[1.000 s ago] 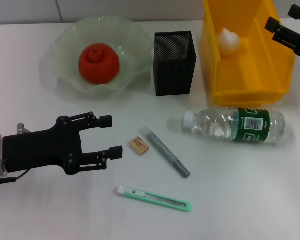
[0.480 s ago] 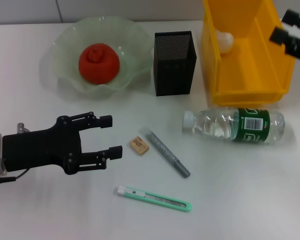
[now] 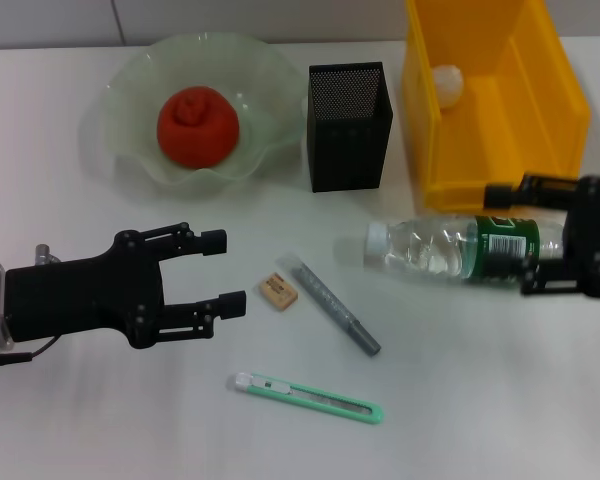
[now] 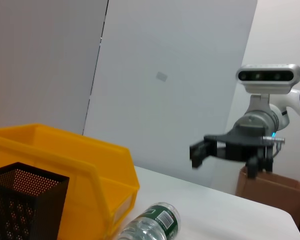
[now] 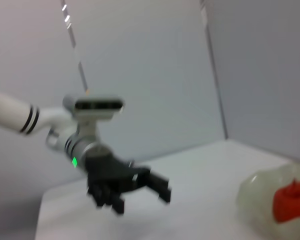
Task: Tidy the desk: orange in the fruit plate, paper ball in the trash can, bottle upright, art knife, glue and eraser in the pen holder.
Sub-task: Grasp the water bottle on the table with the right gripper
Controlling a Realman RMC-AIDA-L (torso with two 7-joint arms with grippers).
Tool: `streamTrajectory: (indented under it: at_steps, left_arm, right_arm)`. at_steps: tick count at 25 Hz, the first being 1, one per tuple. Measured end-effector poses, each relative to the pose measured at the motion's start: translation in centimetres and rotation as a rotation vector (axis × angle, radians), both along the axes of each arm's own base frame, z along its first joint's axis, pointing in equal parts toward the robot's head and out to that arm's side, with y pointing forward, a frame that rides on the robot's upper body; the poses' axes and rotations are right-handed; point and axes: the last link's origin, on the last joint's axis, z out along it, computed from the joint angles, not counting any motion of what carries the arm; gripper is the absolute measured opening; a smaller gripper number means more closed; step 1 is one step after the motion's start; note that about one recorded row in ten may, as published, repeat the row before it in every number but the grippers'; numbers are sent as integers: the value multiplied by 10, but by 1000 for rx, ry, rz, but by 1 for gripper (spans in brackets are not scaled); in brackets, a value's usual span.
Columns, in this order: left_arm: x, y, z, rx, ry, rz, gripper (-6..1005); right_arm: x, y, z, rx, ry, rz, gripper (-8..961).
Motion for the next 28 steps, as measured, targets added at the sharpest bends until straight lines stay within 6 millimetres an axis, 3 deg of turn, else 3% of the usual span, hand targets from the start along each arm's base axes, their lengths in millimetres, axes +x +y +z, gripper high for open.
streamTrajectory:
  at_steps: [4,14,20,23,24,28]
  left_arm:
    - [1,-1,0,-8,-3,-6,785]
    - [1,-2,0,-12,-6,-11,784]
    - [1,-3,-1,-10,-8,-15,784]
    - [1,-4,-1,-9,-6,-16,784]
    - [1,-4,-1,-8,-6,-17,784]
    - [1,-4,-1,-5,-5,-17,784]
  right_arm:
    - [1,-2,-11,-60,-71,25,792]
    - [2,-1,-14,-59,-90,28,793]
    - [-13,15,11,-82,-163,6,792]
    - [-28,24,27,-130,-244,10,792]
    - [-42,32,40,-158,-329,12,793]
    - [-58,42,50,-196,-456,-3,793]
